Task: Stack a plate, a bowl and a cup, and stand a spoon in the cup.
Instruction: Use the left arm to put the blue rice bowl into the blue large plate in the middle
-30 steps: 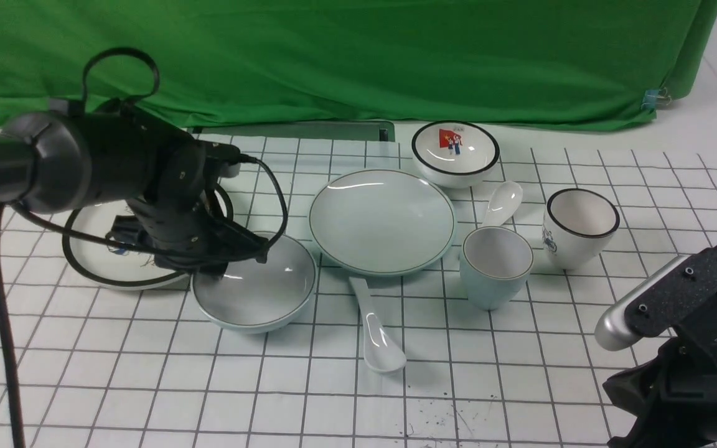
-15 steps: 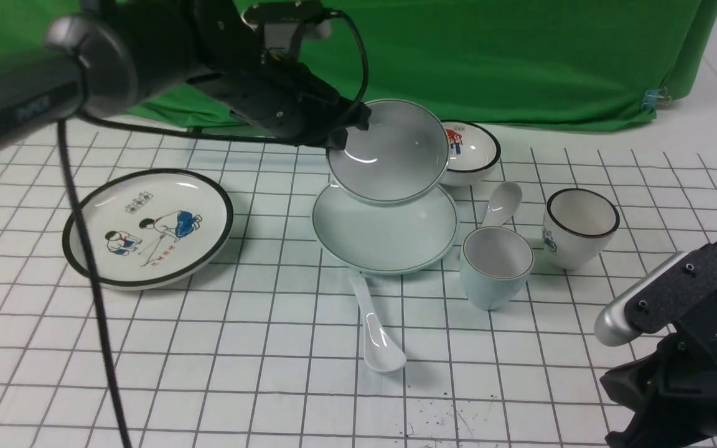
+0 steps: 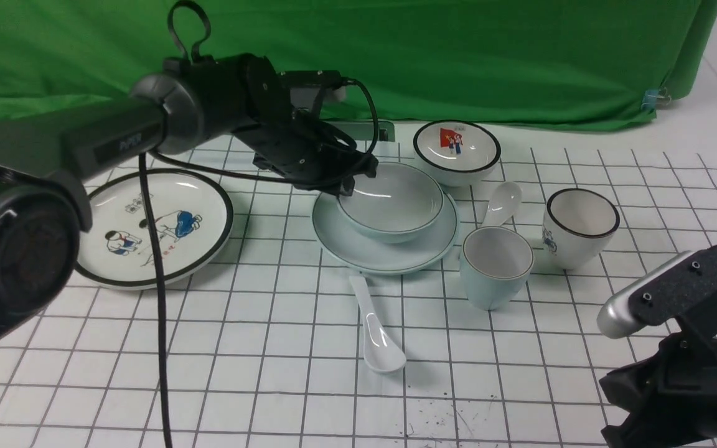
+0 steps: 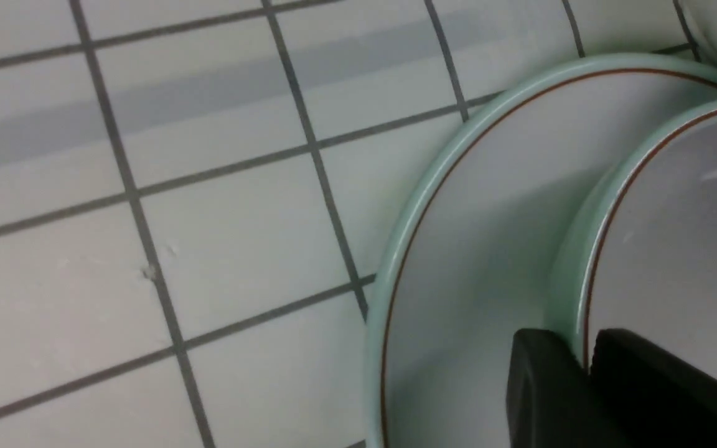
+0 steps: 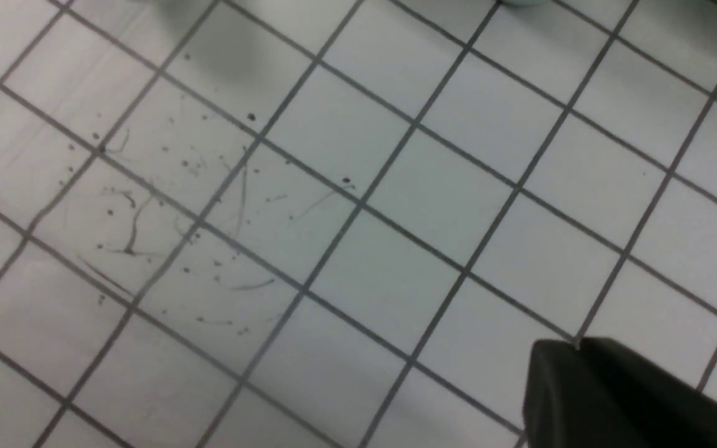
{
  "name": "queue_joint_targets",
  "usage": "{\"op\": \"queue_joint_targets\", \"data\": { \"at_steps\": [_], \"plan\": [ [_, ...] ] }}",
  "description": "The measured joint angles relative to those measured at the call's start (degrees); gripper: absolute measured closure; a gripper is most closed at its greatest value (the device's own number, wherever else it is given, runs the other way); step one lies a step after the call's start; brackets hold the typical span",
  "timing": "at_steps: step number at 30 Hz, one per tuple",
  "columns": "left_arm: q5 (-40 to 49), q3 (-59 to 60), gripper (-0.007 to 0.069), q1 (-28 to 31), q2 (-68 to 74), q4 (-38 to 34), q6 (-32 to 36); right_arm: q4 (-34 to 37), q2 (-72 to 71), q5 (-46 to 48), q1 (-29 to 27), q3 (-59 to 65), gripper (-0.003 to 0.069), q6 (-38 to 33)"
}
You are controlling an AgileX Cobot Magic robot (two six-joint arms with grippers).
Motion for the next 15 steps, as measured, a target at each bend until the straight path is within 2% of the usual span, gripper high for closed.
{"op": "queue_joint_targets", "data": {
  "at_steps": [1,2,3,4,5,7,11,15],
  "plan": [
    [0.87,-0.32,0.0491,-0.21,0.00,0.00,0.11,0.59,0.63,1.36,0.00,-0.53,0.0558,0.86],
    [1.10,-0.41,0.0482,-0.21,0.00,0.00,0.11,0.59,0.78,1.35,0.00,-0.67,0.0558,0.97],
    [3.35,-1.40,0.0405,-0.41,0.00,0.00,0.11,1.21,2.53,4.28,0.00,-2.91,0.0518,1.36],
    [3.71,-1.56,0.0395,-0.47,0.00,0.00,0.11,1.27,2.53,4.62,0.00,-2.91,0.0512,1.36],
    [6.63,-2.94,0.0313,-0.52,-0.35,0.18,0.11,1.44,4.53,6.58,0.00,-6.26,0.0471,1.49],
    [10.22,-4.68,0.0214,-0.52,-2.25,1.79,-0.36,1.56,7.52,8.27,0.00,-11.55,0.0409,1.92],
    [12.57,-5.65,0.0138,-0.52,-8.84,6.37,-1.21,1.74,14.02,8.81,-0.68,-21.64,0.0321,2.27],
    [14.09,-5.83,0.0151,-0.52,-18.01,8.06,-2.33,1.81,22.61,10.16,-3.32,-31.82,0.0265,2.27]
  ]
}}
